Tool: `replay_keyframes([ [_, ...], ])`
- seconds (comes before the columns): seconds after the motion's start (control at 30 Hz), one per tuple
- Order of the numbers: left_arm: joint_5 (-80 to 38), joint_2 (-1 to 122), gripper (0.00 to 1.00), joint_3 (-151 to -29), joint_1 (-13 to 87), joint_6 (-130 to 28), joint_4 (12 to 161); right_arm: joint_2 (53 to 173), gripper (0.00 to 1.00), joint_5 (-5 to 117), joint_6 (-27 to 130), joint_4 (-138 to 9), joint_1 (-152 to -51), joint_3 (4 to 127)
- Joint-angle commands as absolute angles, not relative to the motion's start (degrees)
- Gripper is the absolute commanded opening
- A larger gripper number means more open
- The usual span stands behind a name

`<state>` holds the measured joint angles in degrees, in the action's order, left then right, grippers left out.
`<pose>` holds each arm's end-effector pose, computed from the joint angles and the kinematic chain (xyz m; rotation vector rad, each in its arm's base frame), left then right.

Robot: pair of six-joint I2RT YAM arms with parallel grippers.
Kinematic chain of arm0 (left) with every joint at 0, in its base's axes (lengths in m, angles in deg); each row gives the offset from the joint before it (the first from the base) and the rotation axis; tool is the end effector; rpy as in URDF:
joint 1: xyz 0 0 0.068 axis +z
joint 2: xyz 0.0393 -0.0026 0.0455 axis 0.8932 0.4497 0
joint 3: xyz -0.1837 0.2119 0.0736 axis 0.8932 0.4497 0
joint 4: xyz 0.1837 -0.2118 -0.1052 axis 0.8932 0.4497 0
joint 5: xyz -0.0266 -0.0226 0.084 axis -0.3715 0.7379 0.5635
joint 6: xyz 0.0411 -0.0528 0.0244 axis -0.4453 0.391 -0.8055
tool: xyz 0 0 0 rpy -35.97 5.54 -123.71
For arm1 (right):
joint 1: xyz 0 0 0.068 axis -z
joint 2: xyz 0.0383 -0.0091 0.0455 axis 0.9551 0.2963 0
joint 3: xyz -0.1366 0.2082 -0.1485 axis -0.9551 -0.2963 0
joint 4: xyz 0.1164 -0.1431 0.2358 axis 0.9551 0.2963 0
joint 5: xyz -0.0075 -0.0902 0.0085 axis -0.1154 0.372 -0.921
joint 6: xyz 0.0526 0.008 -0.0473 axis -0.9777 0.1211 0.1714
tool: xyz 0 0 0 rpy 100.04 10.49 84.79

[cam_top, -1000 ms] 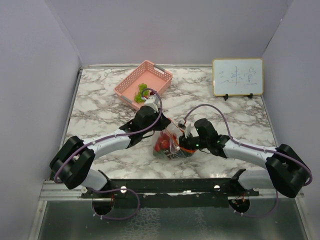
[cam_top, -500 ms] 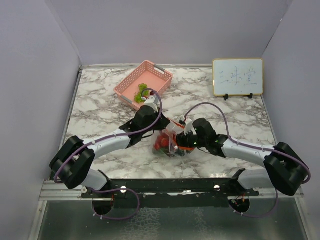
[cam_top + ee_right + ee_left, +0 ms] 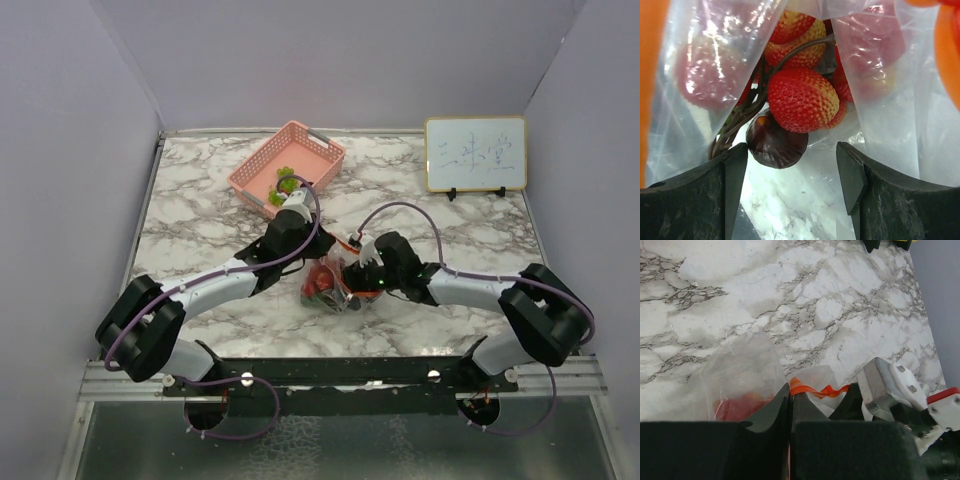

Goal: Open the zip-top bag and remove the fake food

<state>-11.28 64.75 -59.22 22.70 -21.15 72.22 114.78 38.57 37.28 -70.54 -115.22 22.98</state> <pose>0.2698 -0.2290 0.2102 -0.0346 2.0697 -0.8945 0.2095 0.2256 0.1261 -0.6902 2.4051 1.0309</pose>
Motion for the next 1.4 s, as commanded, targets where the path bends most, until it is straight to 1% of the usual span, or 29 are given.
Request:
replay_keyframes([
  [0.0,-8.63,63.81,0.00,-58.76,23.68,-21.95,70.68,120.39,0.72,35.29,39.23,-70.70,-116.52,21.32],
  [0.17,-9.12,64.57,0.00,-58.99,23.64,-21.57,70.26,123.63,0.72,36.04,38.78,-73.40,-118.68,21.06],
  [0.3,-9.16,64.55,0.00,-58.86,23.66,-21.58,70.38,122.99,0.70,36.06,38.10,-76.31,-118.97,20.58],
  [0.5,-8.90,64.14,0.00,-58.77,23.64,-21.80,70.94,118.56,0.56,41.56,37.62,-76.32,-119.00,19.68],
  [0.6,-8.58,63.72,0.00,-58.57,23.70,-21.89,71.16,115.05,0.52,44.81,37.37,-75.18,-119.00,19.15],
  [0.7,-8.94,63.47,0.00,-58.36,23.81,-22.13,71.18,112.18,0.51,47.57,36.69,-72.73,-119.00,19.40],
  [0.73,-9.26,63.39,0.00,-58.23,23.81,-22.17,71.08,111.45,0.51,48.25,36.67,-72.02,-119.00,19.54],
  [0.77,-9.56,63.28,0.00,-58.14,23.85,-22.25,70.90,110.70,0.53,48.43,36.64,-72.13,-119.00,19.44],
  [0.83,-10.32,63.09,0.00,-57.90,23.90,-22.23,70.38,109.70,0.63,47.88,36.02,-73.23,-118.98,19.14],
  [0.9,-10.78,63.03,0.00,-57.81,23.90,-22.11,70.03,110.20,0.68,46.25,36.05,-74.63,-119.00,19.37],
  [1.17,-11.39,62.98,0.00,-57.73,23.90,-21.75,69.89,120.72,0.70,44.84,37.11,-77.45,-118.93,25.31],
  [1.33,-10.77,62.29,0.00,-57.59,23.98,-22.27,70.74,124.27,0.70,45.35,37.07,-79.74,-119.00,25.46],
  [1.37,-10.83,62.33,0.00,-57.47,23.99,-22.26,70.66,124.68,0.68,45.31,37.16,-80.13,-119.00,25.27],
])
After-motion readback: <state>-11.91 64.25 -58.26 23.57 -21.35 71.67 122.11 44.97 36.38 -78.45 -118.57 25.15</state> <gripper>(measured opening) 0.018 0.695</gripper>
